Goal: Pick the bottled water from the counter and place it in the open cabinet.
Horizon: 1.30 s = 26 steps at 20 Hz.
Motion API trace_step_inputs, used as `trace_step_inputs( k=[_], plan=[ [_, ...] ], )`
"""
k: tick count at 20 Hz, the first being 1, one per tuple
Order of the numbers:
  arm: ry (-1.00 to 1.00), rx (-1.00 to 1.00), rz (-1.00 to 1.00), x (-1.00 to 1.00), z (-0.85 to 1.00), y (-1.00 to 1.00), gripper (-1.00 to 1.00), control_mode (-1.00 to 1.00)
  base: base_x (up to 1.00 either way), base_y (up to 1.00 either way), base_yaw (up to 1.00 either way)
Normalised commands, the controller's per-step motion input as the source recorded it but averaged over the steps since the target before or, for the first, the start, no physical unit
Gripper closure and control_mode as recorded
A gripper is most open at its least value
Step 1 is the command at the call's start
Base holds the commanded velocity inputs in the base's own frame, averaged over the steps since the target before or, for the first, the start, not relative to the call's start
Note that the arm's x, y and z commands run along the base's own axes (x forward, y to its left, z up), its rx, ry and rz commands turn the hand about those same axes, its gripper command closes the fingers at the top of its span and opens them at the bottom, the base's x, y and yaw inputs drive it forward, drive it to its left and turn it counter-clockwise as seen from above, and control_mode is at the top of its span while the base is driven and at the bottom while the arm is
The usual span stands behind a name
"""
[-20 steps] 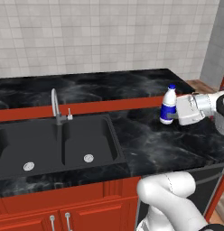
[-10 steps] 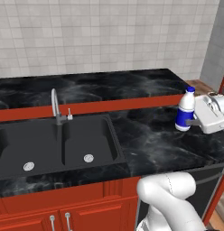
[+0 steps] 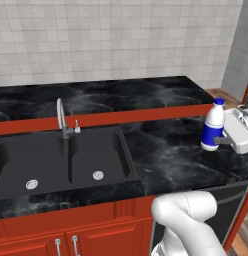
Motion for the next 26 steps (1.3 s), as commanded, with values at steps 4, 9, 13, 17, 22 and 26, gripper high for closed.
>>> trace_step_inputs(
  k=[4,9,13,17,22,26],
  plan=[
    [0.00,0.00,0.00,0.00,-0.01,-0.01,1.00,-1.00,0.00,0.00,0.00],
    [0.00,0.00,0.00,0.00,0.00,0.00,1.00,-1.00,0.00,0.00,0.00],
    [0.00,0.00,0.00,0.00,0.00,0.00,1.00,-1.00,0.00,0.00,0.00],
    [0.00,0.00,0.00,0.00,0.00,0.00,1.00,1.00,0.00,0.00,0.00],
    [0.00,0.00,0.00,0.00,0.00,0.00,1.00,1.00,-0.10,0.00,-0.37],
    [0.00,0.00,0.00,0.00,0.00,0.00,1.00,1.00,0.00,0.09,-0.48]
  ],
)
